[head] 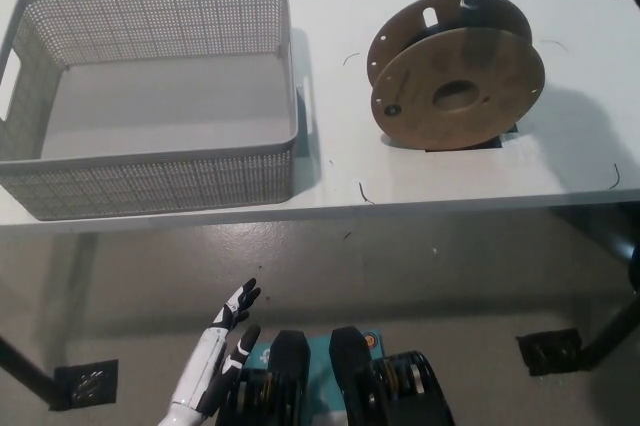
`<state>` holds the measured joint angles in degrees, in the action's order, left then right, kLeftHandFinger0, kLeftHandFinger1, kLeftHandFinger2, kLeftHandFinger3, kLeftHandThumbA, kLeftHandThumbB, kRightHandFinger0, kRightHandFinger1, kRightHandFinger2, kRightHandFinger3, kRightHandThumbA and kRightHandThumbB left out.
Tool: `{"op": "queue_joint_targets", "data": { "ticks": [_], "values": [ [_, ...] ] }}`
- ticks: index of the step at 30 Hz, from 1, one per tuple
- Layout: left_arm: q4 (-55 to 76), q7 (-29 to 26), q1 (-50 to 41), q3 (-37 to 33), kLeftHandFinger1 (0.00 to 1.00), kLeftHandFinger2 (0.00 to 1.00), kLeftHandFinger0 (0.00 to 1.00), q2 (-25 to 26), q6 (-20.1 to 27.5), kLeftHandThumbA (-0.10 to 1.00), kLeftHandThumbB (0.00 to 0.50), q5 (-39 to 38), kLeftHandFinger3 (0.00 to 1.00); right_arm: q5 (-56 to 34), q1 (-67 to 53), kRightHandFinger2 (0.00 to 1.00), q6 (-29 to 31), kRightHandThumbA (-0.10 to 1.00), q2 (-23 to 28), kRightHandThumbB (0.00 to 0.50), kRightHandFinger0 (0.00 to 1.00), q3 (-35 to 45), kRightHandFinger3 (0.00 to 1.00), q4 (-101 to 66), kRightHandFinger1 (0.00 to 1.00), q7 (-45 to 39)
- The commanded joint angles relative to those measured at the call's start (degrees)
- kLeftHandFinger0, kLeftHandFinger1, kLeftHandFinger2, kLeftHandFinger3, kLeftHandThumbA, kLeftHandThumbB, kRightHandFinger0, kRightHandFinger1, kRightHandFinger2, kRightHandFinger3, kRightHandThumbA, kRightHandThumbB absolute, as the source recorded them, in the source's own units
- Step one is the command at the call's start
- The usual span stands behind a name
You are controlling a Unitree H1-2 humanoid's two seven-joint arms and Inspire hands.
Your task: Use the right hand to pick up a 3d printing filament and place it into a container on the left side
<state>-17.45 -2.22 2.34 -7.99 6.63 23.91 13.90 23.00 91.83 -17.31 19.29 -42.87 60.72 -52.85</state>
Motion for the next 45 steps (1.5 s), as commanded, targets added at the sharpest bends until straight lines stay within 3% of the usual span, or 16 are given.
{"op": "queue_joint_targets", "data": {
  "ticks": [1,14,22,25,29,30,32,34,35,36,37,38,39,40,41,45],
  "values": [
    [1.76,0.62,0.08,-0.07,1.0,1.0,1.0,0.56,1.46,1.0,0.176,-0.13,1.0,1.01,3.4,1.0,8.43,1.0,-1.17,0.323,1.0,1.66,1.0,4.6,1.0,0.13],
    [2.35,1.7,0.17,0.23,1.0,1.0,1.0,0.6,0.67,1.0,0.162,-1.0,1.0,4.0,1.35,1.0,5.19,1.0,-6.37,0.468,1.0,1.28,1.0,14.21,1.0,1.76],
    [1.93,1.84,0.86,0.16,1.0,1.0,1.0,0.67,0.64,1.0,0.185,-0.72,1.0,6.55,-2.77,1.0,9.84,1.0,-7.49,0.406,1.0,0.3,1.0,17.7,1.0,5.06],
    [2.4,1.9,0.83,0.11,1.0,1.0,1.0,0.65,0.36,1.0,0.181,-0.61,1.0,8.44,-5.44,1.0,6.12,1.0,-8.51,0.488,1.0,-0.86,1.0,19.85,1.0,6.64],
    [2.26,2.11,1.25,0.36,1.0,1.0,1.0,0.89,0.83,1.0,0.173,-1.15,1.0,9.61,-8.46,1.0,10.86,1.0,-8.01,0.392,1.0,-0.77,1.0,18.78,1.0,14.67],
    [2.23,2.09,1.54,0.48,1.0,1.0,1.0,1.01,0.94,1.0,0.173,-1.16,1.0,9.38,-8.76,1.0,9.26,0.87,-8.19,0.391,1.0,0.01,1.0,19.07,1.0,16.9],
    [2.16,2.13,2.04,0.68,1.0,1.0,1.0,1.24,0.98,1.0,0.175,-1.22,1.0,8.9,-8.89,1.0,8.79,0.66,-8.21,0.405,0.72,0.96,1.0,19.68,0.9,17.48],
    [2.26,2.27,2.11,0.75,1.0,1.0,1.0,1.24,0.88,1.0,0.178,-1.26,1.0,9.79,-9.1,1.0,9.93,0.61,-7.95,0.405,0.82,0.62,1.0,19.85,0.98,17.24],
    [2.4,2.38,2.16,0.77,1.0,1.0,1.0,1.29,0.54,1.0,0.182,-1.2,1.0,11.52,-9.63,0.5,10.71,0.33,-7.86,0.332,0.35,-0.82,0.72,19.73,0.46,19.43],
    [2.26,2.36,2.32,0.78,1.0,1.0,1.0,1.26,0.54,1.0,0.189,-1.12,1.0,12.76,-10.03,0.49,11.95,0.17,-7.63,0.295,0.1,-1.83,0.65,19.53,0.28,21.44],
    [2.14,2.3,2.5,0.8,1.0,1.0,1.0,1.21,0.52,1.0,0.19,-1.02,1.0,13.42,-10.21,0.49,12.64,0.06,-7.46,0.294,0.09,-2.31,0.63,19.45,0.3,22.78],
    [1.89,2.31,2.56,0.84,1.0,1.0,1.0,1.19,0.69,1.0,0.194,-1.16,1.0,14.01,-10.55,0.69,13.25,-0.04,-7.31,0.188,0.45,-2.8,0.65,19.46,0.61,24.19],
    [2.04,2.44,2.54,0.88,1.0,1.0,1.0,1.16,0.32,1.0,0.201,-1.3,1.0,13.51,-10.98,0.59,13.15,-0.1,-7.18,0.199,0.42,-2.16,0.7,19.35,0.52,26.15],
    [2.13,2.47,2.53,0.9,1.0,1.0,1.0,1.15,0.2,1.0,0.2,-1.28,1.0,12.59,-11.3,0.47,13.03,-0.1,-7.05,0.201,0.25,-1.21,0.86,19.31,0.33,27.47],
    [2.26,2.4,2.51,0.94,1.0,1.0,1.0,1.18,0.16,1.0,0.201,-1.12,1.0,11.19,-11.68,0.41,13.43,-0.1,-6.76,0.179,0.17,0.3,0.93,19.18,0.28,28.76],
    [2.22,2.33,2.56,0.95,1.0,1.0,1.0,1.29,0.32,1.0,0.201,-0.84,1.0,6.85,-12.49,0.39,15.2,-0.1,-5.47,0.156,0.15,6.35,0.74,19.19,0.29,31.9]
  ]
}}
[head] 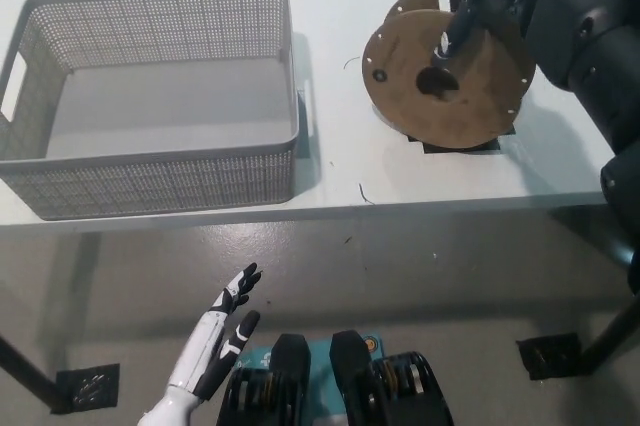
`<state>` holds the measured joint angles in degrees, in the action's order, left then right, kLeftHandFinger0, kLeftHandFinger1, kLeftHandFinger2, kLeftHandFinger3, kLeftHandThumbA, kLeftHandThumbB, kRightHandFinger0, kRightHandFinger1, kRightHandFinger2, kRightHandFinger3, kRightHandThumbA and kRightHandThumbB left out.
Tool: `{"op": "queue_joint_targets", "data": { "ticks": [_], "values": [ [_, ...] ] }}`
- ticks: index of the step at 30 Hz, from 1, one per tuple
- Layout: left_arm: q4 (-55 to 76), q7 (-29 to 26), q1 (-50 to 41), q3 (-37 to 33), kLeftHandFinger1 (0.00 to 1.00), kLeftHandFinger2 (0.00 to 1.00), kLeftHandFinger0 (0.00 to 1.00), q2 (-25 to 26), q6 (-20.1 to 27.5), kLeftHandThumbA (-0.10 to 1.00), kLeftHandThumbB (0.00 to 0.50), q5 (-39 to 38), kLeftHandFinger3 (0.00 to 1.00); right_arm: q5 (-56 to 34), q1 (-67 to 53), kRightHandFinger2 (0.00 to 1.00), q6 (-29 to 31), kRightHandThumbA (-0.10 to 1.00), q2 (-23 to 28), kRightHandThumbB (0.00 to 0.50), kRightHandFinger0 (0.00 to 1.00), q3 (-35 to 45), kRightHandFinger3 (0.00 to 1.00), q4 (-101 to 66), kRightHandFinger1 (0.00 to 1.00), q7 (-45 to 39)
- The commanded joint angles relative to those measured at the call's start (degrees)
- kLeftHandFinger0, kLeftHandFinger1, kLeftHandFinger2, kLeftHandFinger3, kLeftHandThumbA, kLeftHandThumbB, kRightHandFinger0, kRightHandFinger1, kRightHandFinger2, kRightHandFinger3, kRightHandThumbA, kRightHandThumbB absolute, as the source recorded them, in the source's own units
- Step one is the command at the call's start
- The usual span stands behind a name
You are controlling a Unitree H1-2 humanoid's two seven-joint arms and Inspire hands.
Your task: Use the right hand to pick up a 3d printing filament and place it into a container on the left side
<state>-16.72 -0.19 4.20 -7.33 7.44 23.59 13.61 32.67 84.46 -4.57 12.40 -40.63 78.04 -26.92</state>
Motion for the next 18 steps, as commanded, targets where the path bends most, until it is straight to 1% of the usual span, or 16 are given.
{"op": "queue_joint_targets", "data": {
  "ticks": [1,2,3,4,5,6,7,8,9,10,12,13,14,16,17,18],
  "values": [
    [1.48,0.17,0.7,0.29,1.0,1.0,1.0,0.49,0.7,1.0,0.203,-0.29,1.0,-4.45,-5.34,0.2,2.8,-0.1,1.85,0.109,0.03,6.57,0.6,1.93,0.15,6.37],
    [1.47,0.1,0.69,0.29,1.0,1.0,1.0,0.49,0.72,1.0,0.204,-0.18,1.0,-4.97,-5.43,0.23,2.95,-0.1,2.01,0.114,0.01,7.66,0.56,1.97,0.14,6.52],
    [1.54,0.18,0.82,0.35,1.0,1.0,1.0,0.43,0.71,1.0,0.203,-0.46,1.0,-6.06,-5.37,0.38,2.34,-0.1,2.27,0.12,0.03,9.97,0.6,2.04,0.27,7.12],
    [1.57,0.19,0.87,0.37,1.0,1.0,1.0,0.49,0.74,1.0,0.198,-0.44,1.0,-7.59,-5.48,0.57,1.55,-0.1,2.45,0.157,0.08,12.18,0.39,2.17,0.46,7.75],
    [1.75,0.28,0.98,0.38,1.0,1.0,1.0,0.56,0.47,1.0,0.197,-0.38,1.0,-10.51,-5.5,0.74,0.65,-0.1,3.02,0.173,0.19,15.78,0.21,2.22,0.6,8.23],
    [1.89,0.35,1.0,0.39,1.0,1.0,1.0,0.58,0.28,1.0,0.196,-0.38,1.0,-12.26,-5.5,0.77,0.13,-0.1,3.38,0.181,0.22,18.58,0.2,2.24,0.63,8.35],
    [1.86,0.34,1.0,0.41,1.0,1.0,1.0,0.58,0.27,1.0,0.194,-0.36,1.0,-14.32,-5.56,0.85,-1.1,-0.1,3.69,0.188,0.2,22.29,0.32,2.56,0.66,8.49],
    [1.78,0.37,1.11,0.42,1.0,1.0,1.0,0.58,0.33,1.0,0.189,-0.46,1.0,-14.71,-5.54,0.89,-1.49,-0.1,3.92,0.198,0.19,23.63,0.55,2.65,0.64,8.99],
    [1.62,0.48,1.28,0.46,1.0,1.0,1.0,0.6,0.52,1.0,0.186,-0.75,1.0,-16.19,-5.57,0.96,-2.23,-0.1,4.33,0.192,0.17,26.46,0.91,2.81,0.63,10.04],
    [1.61,0.56,1.27,0.47,1.0,1.0,1.0,0.6,0.52,1.0,0.185,-0.89,1.0,-19.44,-5.89,1.0,-3.01,-0.1,4.64,0.194,0.16,30.68,1.0,2.95,0.66,10.84],
    [1.57,0.53,1.28,0.52,1.0,1.0,1.0,0.61,0.51,1.0,0.186,-0.91,1.0,-25.45,-6.62,1.0,-4.28,-0.1,5.2,0.165,0.22,39.36,1.0,3.06,0.74,11.4],
    [1.66,0.52,1.28,0.54,1.0,1.0,1.0,0.65,0.44,1.0,0.192,-0.88,1.0,-28.28,-7.27,1.0,-4.02,-0.1,5.63,0.15,0.24,43.14,1.0,2.96,0.73,10.91],
    [1.67,0.48,1.31,0.55,1.0,1.0,1.0,0.7,0.36,1.0,0.187,-0.76,1.0,-31.72,-7.67,1.0,-4.82,-0.1,5.96,0.137,0.21,47.52,1.0,3.31,0.69,10.69],
    [1.62,0.52,1.28,0.64,1.0,1.0,1.0,0.83,0.45,1.0,0.181,-0.91,1.0,-37.12,-8.59,1.0,-5.52,-0.1,6.22,0.145,0.06,55.17,1.0,3.78,0.54,10.57],
    [1.7,0.62,1.21,0.69,1.0,1.0,1.0,0.84,0.33,1.0,0.183,-1.12,1.0,-39.6,-9.25,0.92,-5.77,-0.1,6.29,0.164,0.03,59.19,1.0,4.0,0.49,10.93],
    [1.56,0.58,1.22,0.68,1.0,1.0,1.0,0.83,0.52,1.0,0.183,-1.12,1.0,-41.21,-9.84,0.84,-5.7,-0.1,6.31,0.161,0.0,61.43,1.0,3.99,0.44,10.29]
  ]
}}
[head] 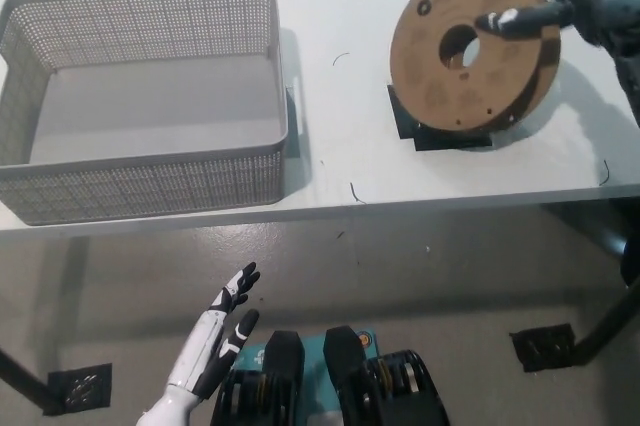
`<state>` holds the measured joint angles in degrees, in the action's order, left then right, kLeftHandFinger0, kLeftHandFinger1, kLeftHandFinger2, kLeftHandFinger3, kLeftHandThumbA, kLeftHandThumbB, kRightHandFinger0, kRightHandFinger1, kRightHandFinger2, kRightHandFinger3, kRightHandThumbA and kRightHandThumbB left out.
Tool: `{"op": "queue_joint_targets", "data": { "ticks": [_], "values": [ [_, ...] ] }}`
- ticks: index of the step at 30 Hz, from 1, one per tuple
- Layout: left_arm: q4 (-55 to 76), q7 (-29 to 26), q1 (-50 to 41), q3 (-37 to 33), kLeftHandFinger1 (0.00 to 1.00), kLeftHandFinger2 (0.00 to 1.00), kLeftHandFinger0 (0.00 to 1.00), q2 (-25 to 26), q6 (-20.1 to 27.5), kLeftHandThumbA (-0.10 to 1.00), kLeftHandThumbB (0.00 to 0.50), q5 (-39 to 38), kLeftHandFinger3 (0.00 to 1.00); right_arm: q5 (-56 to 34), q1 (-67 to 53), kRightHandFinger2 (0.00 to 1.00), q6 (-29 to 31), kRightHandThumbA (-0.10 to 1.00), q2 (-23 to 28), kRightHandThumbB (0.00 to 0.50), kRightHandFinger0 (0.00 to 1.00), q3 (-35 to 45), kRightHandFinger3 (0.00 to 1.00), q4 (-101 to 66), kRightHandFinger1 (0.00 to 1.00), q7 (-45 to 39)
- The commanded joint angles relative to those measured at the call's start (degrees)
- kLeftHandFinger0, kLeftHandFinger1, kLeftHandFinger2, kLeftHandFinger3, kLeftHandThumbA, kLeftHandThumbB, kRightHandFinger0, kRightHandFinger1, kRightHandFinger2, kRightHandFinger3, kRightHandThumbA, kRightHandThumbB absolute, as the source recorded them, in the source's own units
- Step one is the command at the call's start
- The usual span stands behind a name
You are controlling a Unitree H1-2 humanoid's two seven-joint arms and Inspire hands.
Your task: Use the right hand to pick up a 3d printing filament and place it into a container on the left side
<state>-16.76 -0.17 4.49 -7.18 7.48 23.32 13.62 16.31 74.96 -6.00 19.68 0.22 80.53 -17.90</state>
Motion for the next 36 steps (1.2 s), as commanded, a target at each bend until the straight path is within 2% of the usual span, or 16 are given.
{"op": "queue_joint_targets", "data": {
  "ticks": [1,5,6,9,13,14,15,18,20,21,28,30,32,34,35,36],
  "values": [
    [1.48,0.52,0.95,0.53,1.0,1.0,1.0,0.77,0.89,1.0,0.182,-1.14,1.0,-26.27,-0.76,0.8,-4.54,-0.1,-1.08,0.162,0.0,23.21,1.0,1.53,0.41,1.12],
    [1.48,0.31,0.72,0.37,1.0,1.0,1.0,0.37,0.59,1.0,0.183,-0.82,1.0,-31.71,-2.89,0.66,-4.99,-0.1,-1.99,0.154,0.0,32.85,1.0,1.87,0.24,1.51],
    [1.53,0.25,0.64,0.36,1.0,1.0,1.0,0.31,0.59,1.0,0.179,-0.79,1.0,-32.74,-3.17,0.64,-5.68,-0.1,-2.27,0.116,0.0,34.76,1.0,1.86,0.17,1.67],
    [1.62,0.17,0.52,0.34,1.0,1.0,1.0,0.28,0.59,1.0,0.174,-0.65,1.0,-34.99,-4.0,0.63,-7.85,-0.1,-2.94,0.123,0.0,39.98,1.0,2.17,0.1,2.23],
    [1.85,0.24,0.62,0.23,1.0,1.0,1.0,0.46,0.05,1.0,0.166,-0.14,1.0,-36.94,-5.07,0.63,-7.46,-0.1,-4.23,0.092,0.0,45.34,0.63,2.3,0.06,1.99],
    [1.81,0.27,0.62,0.23,1.0,1.0,1.0,0.53,0.12,1.0,0.165,-0.14,1.0,-37.24,-5.15,0.64,-7.6,-0.1,-4.42,0.094,0.0,46.42,0.61,2.32,0.06,2.04],
    [1.81,0.28,0.61,0.23,1.0,1.0,1.0,0.56,0.19,1.0,0.167,-0.15,1.0,-37.92,-5.13,0.69,-7.67,-0.1,-4.72,0.113,0.0,47.83,0.93,2.26,0.09,2.36],
    [1.45,0.24,0.54,0.22,1.0,1.0,1.0,0.54,0.45,1.0,0.17,-0.21,1.0,-40.72,-4.82,0.75,-9.71,-0.1,-5.58,0.097,0.0,52.97,1.0,2.4,0.13,1.13],
    [1.37,0.21,0.48,0.31,1.0,1.0,1.0,0.51,0.49,1.0,0.168,-0.39,1.0,-40.52,-4.69,0.76,-9.36,-0.1,-6.04,0.088,0.0,54.14,0.81,2.36,0.17,0.26],
    [1.38,0.0,0.39,0.25,1.0,1.0,1.0,0.45,0.34,1.0,0.169,0.06,1.0,-40.72,-4.26,0.75,-9.44,-0.1,-6.41,0.117,0.0,54.92,0.56,2.42,0.17,0.31],
    [1.35,-0.07,-0.07,0.22,1.0,1.0,1.0,0.16,0.23,1.0,0.169,-0.07,1.0,-39.28,-1.84,0.68,-9.17,-0.1,-7.97,0.131,0.0,56.14,0.35,1.77,0.19,-2.25],
    [1.4,0.15,-0.05,0.14,1.0,1.0,1.0,0.23,0.17,1.0,0.153,-0.15,1.0,-39.2,-0.6,0.67,-10.24,-0.1,-8.14,0.14,0.0,56.23,0.54,1.56,0.19,-2.14],
    [1.42,0.35,0.07,0.07,1.0,1.0,1.0,0.33,0.04,1.0,0.143,-0.2,1.0,-37.97,1.25,0.65,-10.39,-0.1,-8.28,0.113,0.0,54.63,0.59,0.91,0.19,-2.49],
    [1.37,0.44,0.06,0.05,1.0,1.0,1.0,0.33,-0.11,1.0,0.155,-0.27,1.0,-36.15,3.0,0.61,-9.6,-0.1,-8.66,0.101,0.0,51.84,0.88,-0.15,0.13,-2.12],
    [1.41,0.49,0.06,0.02,1.0,1.0,1.0,0.37,-0.2,1.0,0.156,-0.22,1.0,-35.75,3.48,0.6,-9.3,-0.1,-8.83,0.1,0.0,51.0,0.84,-0.53,0.1,-1.87],
    [1.27,0.53,0.18,0.0,1.0,1.0,1.0,0.41,-0.12,1.0,0.161,-0.23,1.0,-34.84,4.36,0.6,-8.24,-0.1,-9.23,0.117,0.0,49.76,1.0,-1.06,0.09,-0.21]
  ]
}}
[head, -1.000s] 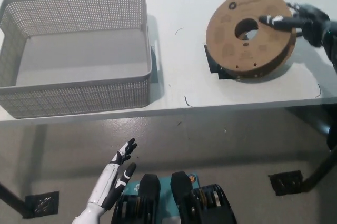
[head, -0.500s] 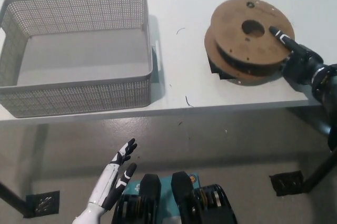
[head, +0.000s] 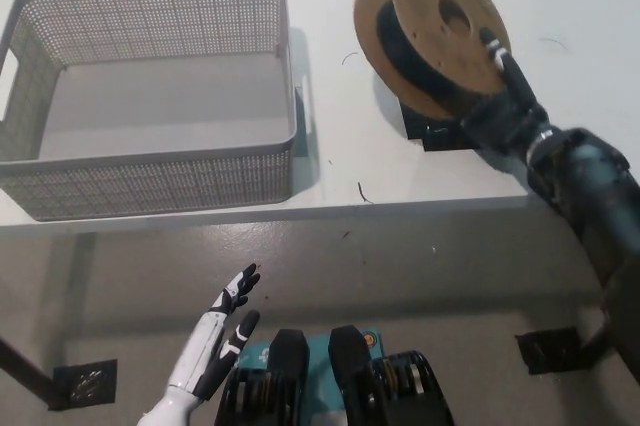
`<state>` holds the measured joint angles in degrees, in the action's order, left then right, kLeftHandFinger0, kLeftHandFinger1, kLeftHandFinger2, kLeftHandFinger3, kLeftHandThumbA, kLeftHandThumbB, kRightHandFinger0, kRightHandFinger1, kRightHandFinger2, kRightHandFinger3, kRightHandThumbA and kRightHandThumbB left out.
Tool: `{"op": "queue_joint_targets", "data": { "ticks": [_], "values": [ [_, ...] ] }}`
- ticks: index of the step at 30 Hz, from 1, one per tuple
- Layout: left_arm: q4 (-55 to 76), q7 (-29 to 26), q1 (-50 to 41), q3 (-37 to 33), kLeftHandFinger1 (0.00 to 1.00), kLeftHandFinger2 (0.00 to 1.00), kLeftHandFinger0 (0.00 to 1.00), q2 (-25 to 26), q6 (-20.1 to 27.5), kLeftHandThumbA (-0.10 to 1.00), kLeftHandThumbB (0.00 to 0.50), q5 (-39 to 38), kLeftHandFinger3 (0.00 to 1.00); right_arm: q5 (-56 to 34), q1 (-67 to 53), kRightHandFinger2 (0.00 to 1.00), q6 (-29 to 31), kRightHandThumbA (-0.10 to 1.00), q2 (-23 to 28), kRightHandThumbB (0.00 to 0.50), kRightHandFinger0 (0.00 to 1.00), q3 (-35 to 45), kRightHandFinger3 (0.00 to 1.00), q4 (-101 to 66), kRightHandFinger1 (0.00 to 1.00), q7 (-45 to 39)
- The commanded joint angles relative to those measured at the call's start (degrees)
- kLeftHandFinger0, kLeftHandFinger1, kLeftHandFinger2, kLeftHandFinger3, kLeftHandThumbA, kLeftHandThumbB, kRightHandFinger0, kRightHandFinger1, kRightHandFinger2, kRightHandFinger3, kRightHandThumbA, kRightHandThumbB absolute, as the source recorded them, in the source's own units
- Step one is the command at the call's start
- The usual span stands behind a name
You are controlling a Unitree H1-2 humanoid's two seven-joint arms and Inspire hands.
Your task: Use the right hand to pick up a 3d printing filament and place it into a container on the left side
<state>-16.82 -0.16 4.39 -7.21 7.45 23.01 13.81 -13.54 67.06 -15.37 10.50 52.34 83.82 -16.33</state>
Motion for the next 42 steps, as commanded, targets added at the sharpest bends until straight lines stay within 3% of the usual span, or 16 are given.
{"op": "queue_joint_targets", "data": {
  "ticks": [1,4,9,13,14,16,22,28,29,31,36,37,38,39,40,42],
  "values": [
    [1.29,0.53,0.34,0.0,1.0,1.0,1.0,0.48,0.27,1.0,0.167,-0.38,1.0,-4.73,13.4,0.62,1.08,-0.1,-0.41,0.109,0.0,-3.03,1.0,-4.79,0.08,-0.43],
    [1.38,0.49,0.33,-0.01,1.0,1.0,1.0,0.53,0.36,1.0,0.158,-0.28,1.0,-3.18,15.79,0.66,1.27,-0.1,-1.4,0.051,0.0,-6.34,1.0,-5.73,0.11,-0.08],
    [1.21,0.23,0.37,-0.04,1.0,1.0,1.0,0.56,0.58,1.0,0.186,0.16,1.0,-2.37,18.08,0.7,1.94,-0.1,-2.82,0.098,0.0,-10.69,1.0,-6.59,0.16,1.27],
    [1.16,0.34,0.49,-0.07,1.0,1.0,1.0,0.72,0.33,1.0,0.186,0.33,1.0,-1.48,19.97,0.68,3.36,-0.1,-3.93,0.06,0.0,-14.52,0.67,-6.61,0.19,3.02],
    [1.17,0.4,0.47,-0.08,1.0,1.0,1.0,0.76,0.3,1.0,0.186,0.3,1.0,-1.41,20.12,0.68,3.72,-0.1,-4.06,0.061,0.0,-15.32,0.7,-6.44,0.26,3.41],
    [1.17,0.47,0.48,-0.08,1.0,1.0,1.0,0.83,0.42,1.0,0.186,0.18,1.0,-1.37,20.92,0.73,4.36,-0.1,-4.79,0.08,0.0,-16.86,1.0,-6.04,0.32,5.44],
    [1.08,0.44,0.63,-0.32,1.0,1.0,1.0,0.97,0.54,1.0,0.197,0.72,1.0,1.11,22.1,0.9,7.8,-0.1,-7.55,0.124,0.0,-24.1,1.0,-4.85,0.37,8.96],
    [1.34,0.59,1.05,-0.25,1.0,1.0,1.0,1.11,0.3,1.0,0.191,0.55,1.0,5.07,22.55,0.81,10.88,-0.1,-11.42,0.178,0.0,-31.52,1.0,-4.28,0.31,12.96],
    [1.41,0.78,1.08,-0.25,1.0,1.0,1.0,1.17,0.18,1.0,0.206,0.32,1.0,4.96,22.36,0.83,12.27,-0.1,-12.53,0.159,0.0,-32.63,0.99,-4.0,0.31,12.96],
    [1.45,0.7,1.1,-0.31,1.0,1.0,1.0,1.3,0.23,1.0,0.207,0.63,1.0,7.63,22.73,0.87,12.26,-0.1,-14.0,0.144,0.0,-36.63,0.7,-3.58,0.37,15.99],
    [1.49,0.77,1.56,-0.47,1.0,1.0,1.0,1.42,-0.07,1.0,0.207,1.18,1.0,14.36,23.8,0.78,12.26,-0.1,-17.03,0.188,0.01,-47.86,0.66,-3.18,0.42,18.91],
    [1.35,0.93,1.73,-0.45,1.0,1.0,1.0,1.44,-0.11,1.0,0.205,0.97,1.0,14.06,23.89,0.76,12.63,-0.1,-17.42,0.239,0.07,-48.78,0.49,-3.18,0.46,17.85],
    [1.32,1.01,1.77,-0.5,1.0,1.0,1.0,1.45,-0.11,1.0,0.2,0.99,1.0,14.07,24.05,0.7,12.13,-0.1,-17.82,0.265,0.18,-49.73,0.47,-3.11,0.5,16.15],
    [1.42,1.07,1.75,-0.53,1.0,1.0,1.0,1.42,-0.35,1.0,0.209,1.08,1.0,14.92,24.41,0.98,10.92,0.07,-18.2,0.285,0.41,-51.53,0.76,-2.9,0.75,14.01],
    [1.38,1.17,1.9,-0.62,1.0,1.0,1.0,1.44,-0.41,1.0,0.213,1.18,1.0,16.29,24.76,1.0,10.15,0.34,-18.35,0.31,0.72,-54.08,1.0,-2.7,1.0,9.38],
    [1.2,1.18,2.03,-0.82,1.0,1.0,1.0,1.37,-0.16,1.0,0.208,1.39,1.0,15.98,24.88,1.0,9.83,0.47,-18.53,0.354,1.0,-55.84,1.0,-2.66,1.0,4.8]
  ]
}}
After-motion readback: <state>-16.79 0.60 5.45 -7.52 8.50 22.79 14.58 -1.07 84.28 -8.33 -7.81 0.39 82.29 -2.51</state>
